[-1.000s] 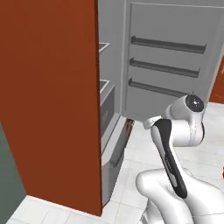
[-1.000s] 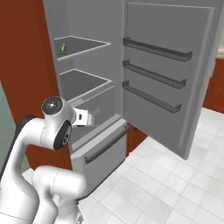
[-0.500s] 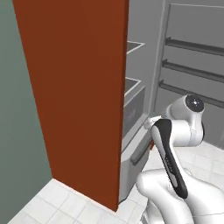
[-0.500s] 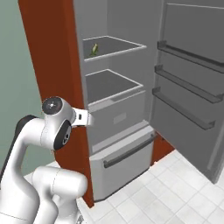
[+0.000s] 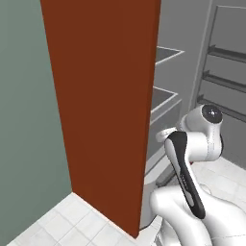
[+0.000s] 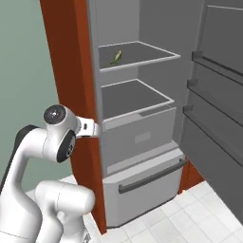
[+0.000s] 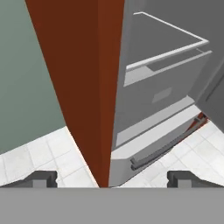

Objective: Gather the lemon and corn from the fridge and place them on a tray on the dining counter. Then gather the chicken drumstick and fish from the fridge and place them on the other tray.

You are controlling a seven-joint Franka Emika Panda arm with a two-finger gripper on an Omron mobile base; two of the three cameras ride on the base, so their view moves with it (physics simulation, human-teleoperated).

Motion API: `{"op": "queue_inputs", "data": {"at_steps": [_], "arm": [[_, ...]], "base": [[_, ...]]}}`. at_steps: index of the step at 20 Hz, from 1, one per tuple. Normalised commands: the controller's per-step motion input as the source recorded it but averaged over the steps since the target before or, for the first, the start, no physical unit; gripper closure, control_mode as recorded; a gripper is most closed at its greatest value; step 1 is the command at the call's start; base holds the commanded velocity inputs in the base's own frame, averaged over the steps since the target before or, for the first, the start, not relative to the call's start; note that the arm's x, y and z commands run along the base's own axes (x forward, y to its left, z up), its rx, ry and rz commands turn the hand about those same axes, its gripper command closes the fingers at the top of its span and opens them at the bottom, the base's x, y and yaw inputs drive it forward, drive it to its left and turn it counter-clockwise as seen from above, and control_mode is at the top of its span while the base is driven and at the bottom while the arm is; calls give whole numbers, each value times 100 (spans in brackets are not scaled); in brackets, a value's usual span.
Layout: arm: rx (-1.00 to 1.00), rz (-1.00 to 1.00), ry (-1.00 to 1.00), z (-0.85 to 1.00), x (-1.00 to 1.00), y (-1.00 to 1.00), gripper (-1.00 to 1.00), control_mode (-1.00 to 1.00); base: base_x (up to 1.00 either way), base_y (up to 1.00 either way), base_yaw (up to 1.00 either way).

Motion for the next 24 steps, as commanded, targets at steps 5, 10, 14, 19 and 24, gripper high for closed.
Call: {"op": "queue_inputs", "data": {"at_steps": [5, 10, 14, 19, 24], "arm": [[0, 0, 0, 0, 0, 0, -100, 100], [0, 0, 0, 0, 0, 0, -100, 100], [0, 0, 0, 0, 0, 0, -100, 100], [0, 0, 0, 0, 0, 0, -100, 100], [0, 0, 0, 0, 0, 0, -100, 100]], "base": [[49, -44, 28], [50, -47, 30], [46, -43, 29], [49, -38, 29], [43, -36, 29]]}}
